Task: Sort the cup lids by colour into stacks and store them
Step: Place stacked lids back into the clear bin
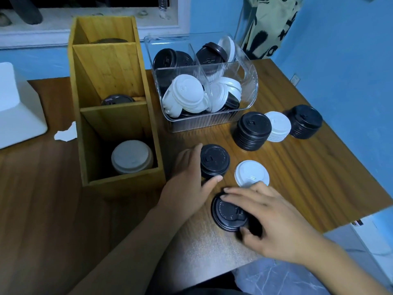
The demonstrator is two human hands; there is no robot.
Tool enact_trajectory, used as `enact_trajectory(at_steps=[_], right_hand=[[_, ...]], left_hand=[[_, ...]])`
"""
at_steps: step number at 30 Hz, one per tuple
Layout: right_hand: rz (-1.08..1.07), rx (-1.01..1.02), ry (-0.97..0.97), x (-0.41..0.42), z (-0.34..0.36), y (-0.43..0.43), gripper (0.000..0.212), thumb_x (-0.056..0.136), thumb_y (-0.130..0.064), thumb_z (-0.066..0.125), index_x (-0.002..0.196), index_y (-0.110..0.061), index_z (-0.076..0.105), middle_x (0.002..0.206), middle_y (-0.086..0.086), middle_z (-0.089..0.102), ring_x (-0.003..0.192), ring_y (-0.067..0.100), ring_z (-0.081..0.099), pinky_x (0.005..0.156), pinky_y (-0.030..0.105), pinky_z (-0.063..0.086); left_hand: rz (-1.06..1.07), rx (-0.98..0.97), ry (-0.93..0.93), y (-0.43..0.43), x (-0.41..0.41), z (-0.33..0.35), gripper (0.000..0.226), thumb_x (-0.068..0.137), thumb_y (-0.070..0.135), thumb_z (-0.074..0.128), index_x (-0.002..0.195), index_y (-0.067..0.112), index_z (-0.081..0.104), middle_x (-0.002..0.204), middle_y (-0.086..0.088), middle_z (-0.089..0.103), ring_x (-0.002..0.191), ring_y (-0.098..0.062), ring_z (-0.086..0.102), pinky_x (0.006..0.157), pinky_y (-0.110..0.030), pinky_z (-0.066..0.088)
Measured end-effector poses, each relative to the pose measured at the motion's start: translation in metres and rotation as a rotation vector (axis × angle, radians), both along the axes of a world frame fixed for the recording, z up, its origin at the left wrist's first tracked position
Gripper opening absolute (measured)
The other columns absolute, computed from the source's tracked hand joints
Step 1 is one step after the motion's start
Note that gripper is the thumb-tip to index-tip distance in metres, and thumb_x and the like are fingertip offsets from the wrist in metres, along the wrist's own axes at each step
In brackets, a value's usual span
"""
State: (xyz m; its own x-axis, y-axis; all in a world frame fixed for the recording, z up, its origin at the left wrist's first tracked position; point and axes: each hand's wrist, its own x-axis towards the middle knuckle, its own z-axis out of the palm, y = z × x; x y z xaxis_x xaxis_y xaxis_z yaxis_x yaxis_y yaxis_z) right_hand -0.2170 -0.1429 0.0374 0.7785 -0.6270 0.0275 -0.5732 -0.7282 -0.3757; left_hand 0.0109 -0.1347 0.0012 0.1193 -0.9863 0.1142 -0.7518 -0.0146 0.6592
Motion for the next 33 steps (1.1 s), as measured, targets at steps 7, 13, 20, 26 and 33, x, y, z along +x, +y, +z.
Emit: enact_trajectory(at_steps=[7,13,20,26,33], right_hand=[[-0.240,-0.244,0.189,0.009,0.011,0.012,0.088,0.077,-0.093,0.041,0.134,-0.028,0.059,0.102,-0.009,0.060,0.090,0.017,0.059,0.070,0.035,0.051],[0.057,0.023,0.092,0.005,0.012,0.006,0.069,0.085,-0.048,0.063,0.149,-0.035,0.043,0.156,-0.020,0.034,0.132,0.007,0.040,0.106,0.030,0.043],[-0.142,-0.154,0.182,0.017,0.006,0.015,0.088,0.077,-0.092,0.043,0.139,-0.031,0.054,0.112,-0.009,0.051,0.100,0.015,0.050,0.079,0.034,0.051],[-0.036,0.057,0.035,-0.001,0.000,0.012,0.075,0.081,-0.065,0.066,0.146,-0.033,0.047,0.138,-0.021,0.045,0.128,0.005,0.044,0.103,0.032,0.046],[-0.307,-0.041,-0.177,0.037,0.027,-0.046,0.074,0.076,-0.073,0.067,0.138,-0.035,0.056,0.126,-0.017,0.060,0.110,0.008,0.052,0.095,0.015,0.034]], left_hand=[[-0.007,0.021,0.014,0.001,-0.001,0.003,0.088,0.093,0.051,0.066,0.159,0.020,0.016,0.156,0.003,0.030,0.149,-0.011,0.018,0.115,-0.034,0.030],[-0.001,0.007,-0.002,0.000,-0.001,0.001,0.087,0.093,0.050,0.066,0.158,0.016,0.020,0.154,0.001,0.035,0.147,-0.013,0.021,0.115,-0.035,0.029],[-0.004,0.010,0.011,0.000,-0.001,0.001,0.087,0.093,0.051,0.065,0.159,0.019,0.017,0.155,0.004,0.031,0.147,-0.011,0.018,0.115,-0.033,0.028],[-0.006,0.010,0.016,0.000,-0.002,0.002,0.088,0.093,0.050,0.065,0.159,0.018,0.017,0.155,0.003,0.031,0.147,-0.011,0.018,0.115,-0.034,0.030],[0.004,0.053,0.066,0.001,0.000,0.001,0.096,0.092,0.046,0.069,0.161,0.027,0.006,0.161,0.001,0.020,0.149,-0.012,0.021,0.113,-0.039,0.038]])
